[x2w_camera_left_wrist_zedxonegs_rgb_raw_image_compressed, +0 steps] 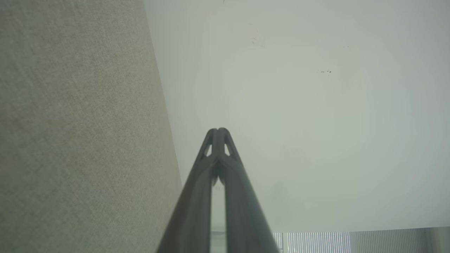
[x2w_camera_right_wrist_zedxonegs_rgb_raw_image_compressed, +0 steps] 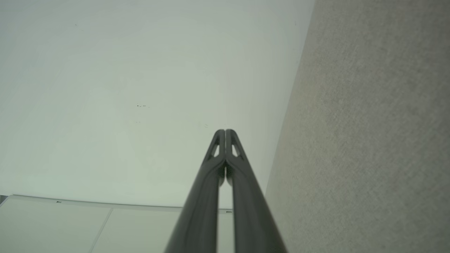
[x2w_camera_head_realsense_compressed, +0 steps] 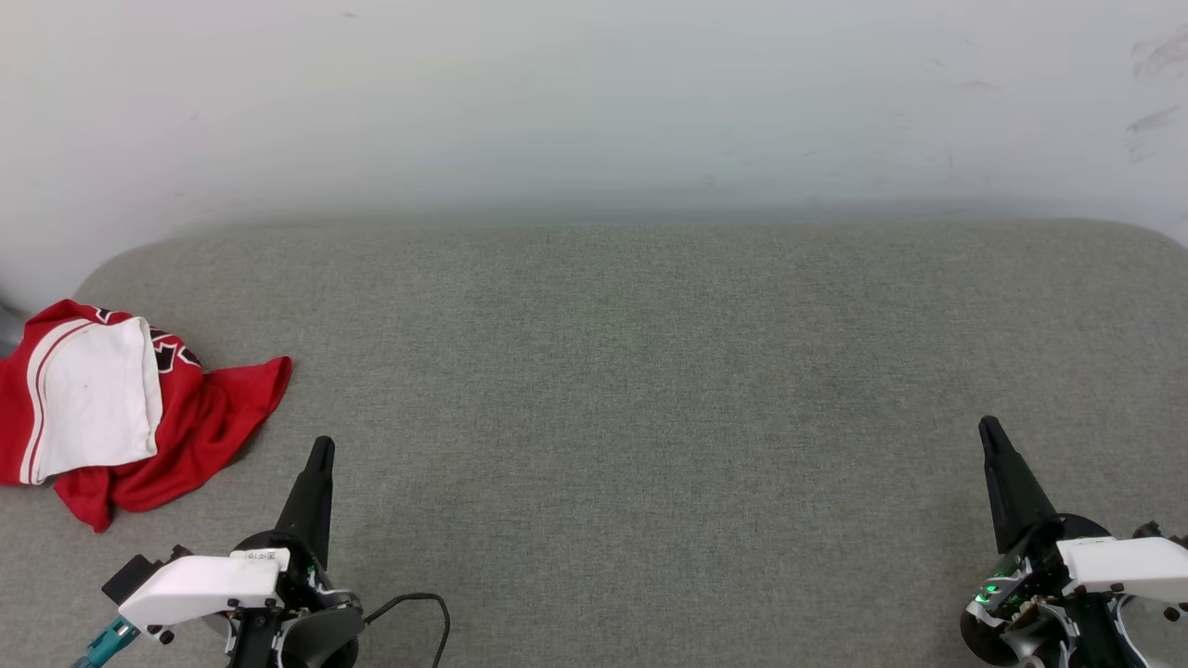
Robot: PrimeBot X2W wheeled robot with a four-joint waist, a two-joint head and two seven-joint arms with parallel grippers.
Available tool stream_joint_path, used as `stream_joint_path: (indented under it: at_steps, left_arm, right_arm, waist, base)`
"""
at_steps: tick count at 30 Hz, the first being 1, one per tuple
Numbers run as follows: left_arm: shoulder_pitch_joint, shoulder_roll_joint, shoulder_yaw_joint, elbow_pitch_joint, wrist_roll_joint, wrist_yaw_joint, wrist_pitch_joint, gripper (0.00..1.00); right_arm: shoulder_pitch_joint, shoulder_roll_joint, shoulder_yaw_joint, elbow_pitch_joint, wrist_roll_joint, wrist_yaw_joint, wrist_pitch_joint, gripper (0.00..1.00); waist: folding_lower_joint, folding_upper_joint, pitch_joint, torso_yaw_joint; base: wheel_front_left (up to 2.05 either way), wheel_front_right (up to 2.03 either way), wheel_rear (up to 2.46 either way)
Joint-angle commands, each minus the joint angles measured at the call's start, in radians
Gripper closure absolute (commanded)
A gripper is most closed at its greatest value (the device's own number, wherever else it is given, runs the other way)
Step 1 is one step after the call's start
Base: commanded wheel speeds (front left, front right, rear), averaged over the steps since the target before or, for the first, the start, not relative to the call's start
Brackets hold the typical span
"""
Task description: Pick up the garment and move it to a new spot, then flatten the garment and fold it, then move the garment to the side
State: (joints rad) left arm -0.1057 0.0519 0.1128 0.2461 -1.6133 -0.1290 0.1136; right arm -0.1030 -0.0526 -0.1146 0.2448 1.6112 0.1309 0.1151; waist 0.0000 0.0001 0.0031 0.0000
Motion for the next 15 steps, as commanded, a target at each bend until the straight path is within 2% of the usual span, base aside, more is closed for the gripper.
stream_joint_path:
  at_steps: [1,14,15]
  left_arm:
    - [-0.007,-0.002,0.004,0.0,0.003,-0.003,0.005,1.0]
    - [-0.007,-0.002,0.004,0.0,0.003,-0.003,0.005,1.0]
    - [0.0,0.0,0.0,0.0,0.0,0.0,0.0,0.0]
  right_arm:
    - [-0.011,0.005,0.0,0.001,0.003,0.0,0.001,1.0]
    - [-0.011,0.005,0.0,0.001,0.003,0.0,0.001,1.0]
    - [0.0,0.0,0.0,0.0,0.0,0.0,0.0,0.0]
  waist:
    - [0.0,-0.0001,0.0,0.0]
    - [0.0,-0.0001,0.0,0.0]
    - [0.0,-0.0001,0.0,0.0]
  base:
    - [0.0,0.0,0.0]
    - [0.0,0.0,0.0]
    - [0.0,0.0,0.0]
